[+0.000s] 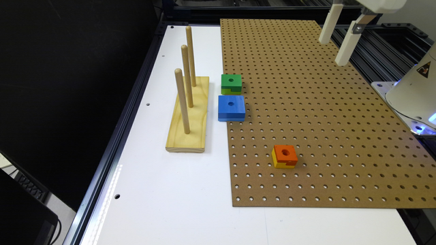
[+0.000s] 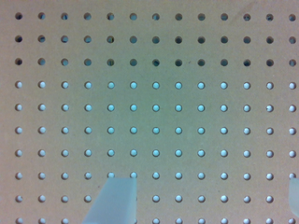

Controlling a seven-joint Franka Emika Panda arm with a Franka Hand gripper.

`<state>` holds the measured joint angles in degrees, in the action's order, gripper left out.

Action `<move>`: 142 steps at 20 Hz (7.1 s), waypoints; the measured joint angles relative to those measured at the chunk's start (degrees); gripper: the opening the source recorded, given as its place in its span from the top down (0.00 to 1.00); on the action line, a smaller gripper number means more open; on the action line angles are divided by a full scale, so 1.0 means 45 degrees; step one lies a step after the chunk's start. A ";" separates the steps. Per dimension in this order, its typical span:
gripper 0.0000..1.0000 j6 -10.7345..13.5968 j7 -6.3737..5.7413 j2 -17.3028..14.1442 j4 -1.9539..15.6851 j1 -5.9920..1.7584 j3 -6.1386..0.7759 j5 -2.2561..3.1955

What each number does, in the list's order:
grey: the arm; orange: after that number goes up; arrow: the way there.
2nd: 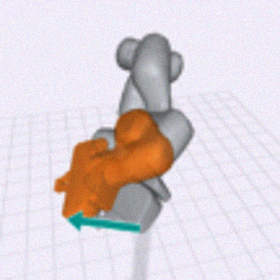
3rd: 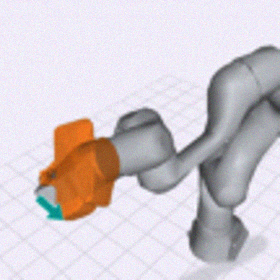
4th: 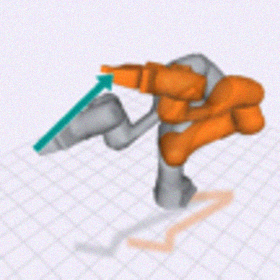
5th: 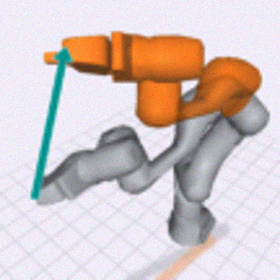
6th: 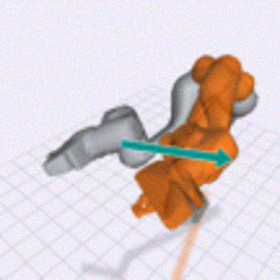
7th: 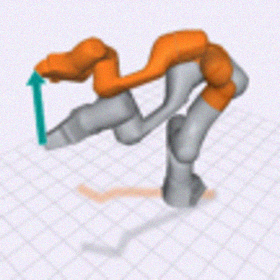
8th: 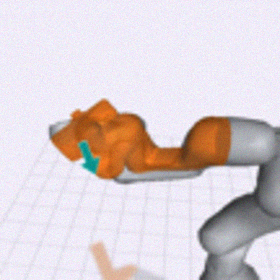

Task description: Pick up green block.

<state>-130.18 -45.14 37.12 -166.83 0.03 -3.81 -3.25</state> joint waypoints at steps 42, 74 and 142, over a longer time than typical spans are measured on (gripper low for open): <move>0.00 -0.0964 0.0314 -0.1504 0.1183 -0.0896 -0.0002 0.0099; 0.00 -0.1058 0.1520 -0.4188 0.3520 -0.2184 -0.0007 0.0135; 0.00 -0.2819 0.1571 -1.0289 0.7608 -0.2634 0.0024 0.0629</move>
<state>-142.86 -38.07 -9.18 -132.59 -11.82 -3.70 -0.42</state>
